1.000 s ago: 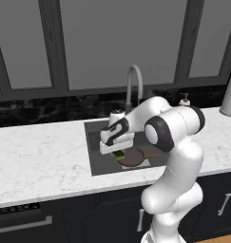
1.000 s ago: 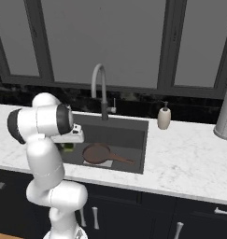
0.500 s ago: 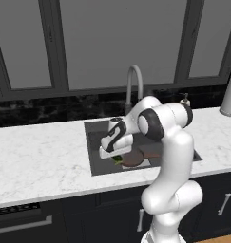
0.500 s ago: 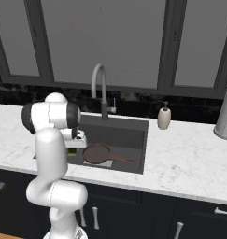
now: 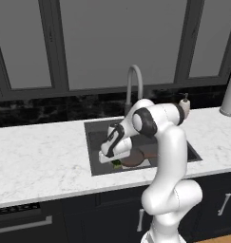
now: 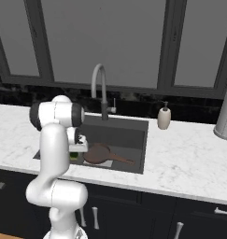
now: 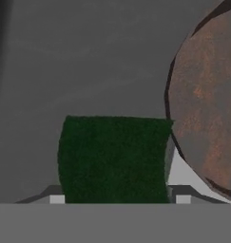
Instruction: Pick the pan and sponge and place them into the sink. Then turn on the water.
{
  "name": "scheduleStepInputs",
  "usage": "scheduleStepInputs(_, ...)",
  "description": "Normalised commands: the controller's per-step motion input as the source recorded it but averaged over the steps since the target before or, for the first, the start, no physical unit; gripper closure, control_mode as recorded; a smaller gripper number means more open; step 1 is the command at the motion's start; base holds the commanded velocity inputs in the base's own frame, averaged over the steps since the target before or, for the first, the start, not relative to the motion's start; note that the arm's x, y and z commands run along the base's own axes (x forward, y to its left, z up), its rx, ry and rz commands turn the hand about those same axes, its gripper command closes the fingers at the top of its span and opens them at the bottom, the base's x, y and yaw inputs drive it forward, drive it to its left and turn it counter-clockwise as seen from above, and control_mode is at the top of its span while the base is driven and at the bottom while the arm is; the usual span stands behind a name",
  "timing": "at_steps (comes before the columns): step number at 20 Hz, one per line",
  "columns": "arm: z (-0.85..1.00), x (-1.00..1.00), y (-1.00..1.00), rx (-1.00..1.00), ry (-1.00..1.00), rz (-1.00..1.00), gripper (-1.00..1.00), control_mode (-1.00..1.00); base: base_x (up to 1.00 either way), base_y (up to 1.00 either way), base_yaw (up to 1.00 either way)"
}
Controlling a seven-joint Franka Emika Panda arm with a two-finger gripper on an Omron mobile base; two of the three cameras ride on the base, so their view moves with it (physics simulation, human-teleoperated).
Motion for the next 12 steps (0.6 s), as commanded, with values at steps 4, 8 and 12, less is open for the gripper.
scheduleStepInputs(4, -0.19, 0.16, 0.00, 0.00, 0.00, 0.00, 1.00, -1.00, 0.00, 0.00, 0.00)
scheduleStepInputs(8, -0.15, 0.14, 0.00, 0.02, 0.00, 0.00, 1.00, -1.00, 0.00, 0.00, 0.00)
scheduleStepInputs(12, -0.17, 0.13, 0.00, 0.01, 0.00, 0.00, 1.00, -1.00, 0.00, 0.00, 0.00)
